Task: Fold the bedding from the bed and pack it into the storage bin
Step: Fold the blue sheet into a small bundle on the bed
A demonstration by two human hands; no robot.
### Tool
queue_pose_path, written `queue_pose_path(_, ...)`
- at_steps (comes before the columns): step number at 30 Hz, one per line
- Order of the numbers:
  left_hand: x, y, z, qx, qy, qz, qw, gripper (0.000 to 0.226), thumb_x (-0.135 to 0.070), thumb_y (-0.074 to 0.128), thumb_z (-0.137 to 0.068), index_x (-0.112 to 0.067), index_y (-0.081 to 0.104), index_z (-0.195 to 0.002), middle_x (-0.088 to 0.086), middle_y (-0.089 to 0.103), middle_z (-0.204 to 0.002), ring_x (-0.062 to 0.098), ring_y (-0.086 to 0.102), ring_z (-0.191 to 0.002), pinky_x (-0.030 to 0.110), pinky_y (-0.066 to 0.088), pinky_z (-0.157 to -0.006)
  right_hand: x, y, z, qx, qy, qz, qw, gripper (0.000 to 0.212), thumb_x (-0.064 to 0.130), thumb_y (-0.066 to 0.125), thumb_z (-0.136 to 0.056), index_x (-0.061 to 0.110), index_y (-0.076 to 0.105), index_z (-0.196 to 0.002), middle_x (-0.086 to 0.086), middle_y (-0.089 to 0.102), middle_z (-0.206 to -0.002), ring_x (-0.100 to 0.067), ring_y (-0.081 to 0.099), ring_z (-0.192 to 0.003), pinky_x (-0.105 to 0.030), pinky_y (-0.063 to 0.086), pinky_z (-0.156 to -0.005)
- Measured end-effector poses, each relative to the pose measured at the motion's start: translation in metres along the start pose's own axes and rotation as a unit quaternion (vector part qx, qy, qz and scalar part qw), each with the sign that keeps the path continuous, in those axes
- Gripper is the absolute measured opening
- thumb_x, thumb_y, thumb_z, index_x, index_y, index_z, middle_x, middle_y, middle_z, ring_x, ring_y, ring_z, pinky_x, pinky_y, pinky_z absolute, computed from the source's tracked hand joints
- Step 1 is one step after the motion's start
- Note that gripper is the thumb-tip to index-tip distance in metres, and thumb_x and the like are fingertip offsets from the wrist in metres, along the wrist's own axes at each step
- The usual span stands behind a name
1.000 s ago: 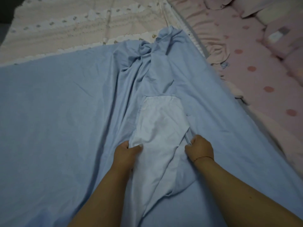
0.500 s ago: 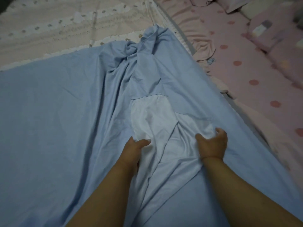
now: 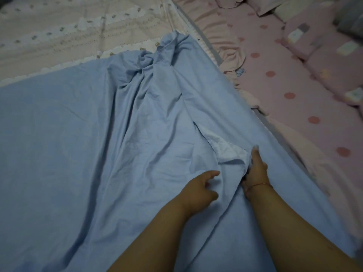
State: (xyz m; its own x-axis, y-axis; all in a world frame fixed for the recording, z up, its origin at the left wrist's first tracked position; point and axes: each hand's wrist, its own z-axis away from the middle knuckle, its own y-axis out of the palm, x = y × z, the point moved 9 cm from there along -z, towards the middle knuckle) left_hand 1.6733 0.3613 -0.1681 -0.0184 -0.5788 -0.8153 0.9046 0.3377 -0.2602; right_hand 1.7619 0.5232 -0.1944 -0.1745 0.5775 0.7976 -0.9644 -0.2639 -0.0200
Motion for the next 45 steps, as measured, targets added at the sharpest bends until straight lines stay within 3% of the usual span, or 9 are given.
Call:
queue_pose_path(3,0.013,-0.007,0.006,-0.042,-0.016,0.029,0.999,0.05,-0.004,0.061,-0.084,-0.025,0.054,-0.129,-0.009,0.055,-0.122,0.009,0.054,-0.106,0.022,0.043,-0.097,0.003,0.005,-0.003,0.031,-0.022,0.122,0.992,0.088,0.034,0.078,-0.075,0.007,0.029,-0.142,-0.011,0.043,-0.137,-0.029,0.05,-0.119,-0.032,0.043,-0.099)
queue_pose_path(6,0.025,-0.015,0.016,-0.089,-0.034,0.051,0.994,0.039,-0.002,0.063,-0.082,-0.019,0.061,-0.118,-0.005,0.062,-0.114,0.011,0.059,-0.101,0.02,0.046,-0.092,0.01,0.007,-0.013,0.035,-0.059,0.224,0.972,0.085,0.004,0.071,-0.08,0.006,0.02,-0.147,-0.012,0.035,-0.145,-0.026,0.042,-0.129,-0.011,0.032,-0.089)
queue_pose_path(12,0.034,-0.031,0.048,-0.159,-0.045,0.028,0.986,0.029,-0.015,0.066,-0.074,-0.017,0.062,-0.102,-0.007,0.061,-0.106,0.003,0.058,-0.099,-0.001,0.038,-0.078,0.064,-0.028,0.014,-0.077,-0.184,0.179,0.964,0.041,0.004,0.045,-0.094,0.016,0.044,-0.134,-0.001,0.048,-0.135,-0.018,0.05,-0.114,-0.018,0.035,-0.09)
queue_pose_path(21,0.042,-0.015,0.115,-0.167,-0.093,-0.042,0.981,0.014,-0.02,0.068,-0.082,-0.03,0.061,-0.088,-0.008,0.064,-0.095,0.002,0.058,-0.081,0.0,0.037,-0.067,0.074,-0.162,0.066,-0.224,-0.253,0.184,0.923,0.038,-0.004,0.036,-0.087,0.004,0.067,-0.106,-0.018,0.064,-0.115,-0.037,0.057,-0.107,-0.023,0.041,-0.091)
queue_pose_path(24,0.043,0.0,0.131,-0.155,-0.092,-0.084,0.98,0.01,-0.021,0.066,-0.086,-0.029,0.061,-0.089,-0.008,0.064,-0.095,0.003,0.057,-0.08,0.002,0.038,-0.065,0.06,-0.205,0.064,-0.203,-0.202,0.137,0.948,0.037,-0.005,0.033,-0.091,-0.002,0.065,-0.11,-0.019,0.063,-0.11,-0.024,0.063,-0.088,0.002,0.038,-0.07)
queue_pose_path(28,0.04,0.017,0.144,-0.141,-0.079,-0.117,0.98,0.013,-0.015,0.062,-0.087,-0.026,0.06,-0.093,-0.005,0.062,-0.097,0.009,0.056,-0.088,0.015,0.04,-0.077,0.051,-0.219,0.071,-0.137,-0.168,0.209,0.954,0.028,0.008,0.047,-0.096,0.001,0.061,-0.12,-0.021,0.06,-0.123,-0.034,0.057,-0.106,-0.022,0.041,-0.095)
queue_pose_path(32,0.045,0.045,0.156,-0.136,-0.075,-0.111,0.982,0.014,-0.016,0.061,-0.088,-0.025,0.061,-0.098,-0.004,0.062,-0.1,0.013,0.058,-0.093,0.018,0.041,-0.08,0.039,-0.207,0.079,-0.043,-0.162,0.246,0.955,0.056,0.01,0.07,-0.083,0.003,0.048,-0.134,-0.017,0.053,-0.133,-0.029,0.053,-0.119,-0.016,0.034,-0.092)
queue_pose_path(41,0.037,0.125,0.173,-0.1,0.007,-0.305,0.947,0.084,-0.051,0.071,-0.076,-0.021,0.032,-0.144,-0.001,0.035,-0.147,0.018,0.034,-0.134,0.027,0.03,-0.107,0.045,-0.244,0.083,-0.146,-0.157,0.066,0.974,0.034,0.002,0.047,-0.091,0.007,0.059,-0.122,-0.011,0.061,-0.115,-0.024,0.06,-0.105,-0.019,0.052,-0.083)
queue_pose_path(45,0.022,0.145,0.172,-0.161,0.037,-0.458,0.874,0.087,-0.039,0.079,-0.063,-0.01,0.043,-0.136,0.007,0.054,-0.122,0.028,0.053,-0.108,0.035,0.047,-0.08,0.069,-0.255,0.083,-0.17,-0.153,-0.014,0.973,0.032,0.002,0.048,-0.086,0.009,0.065,-0.112,-0.005,0.065,-0.104,-0.018,0.062,-0.092,-0.022,0.054,-0.083)
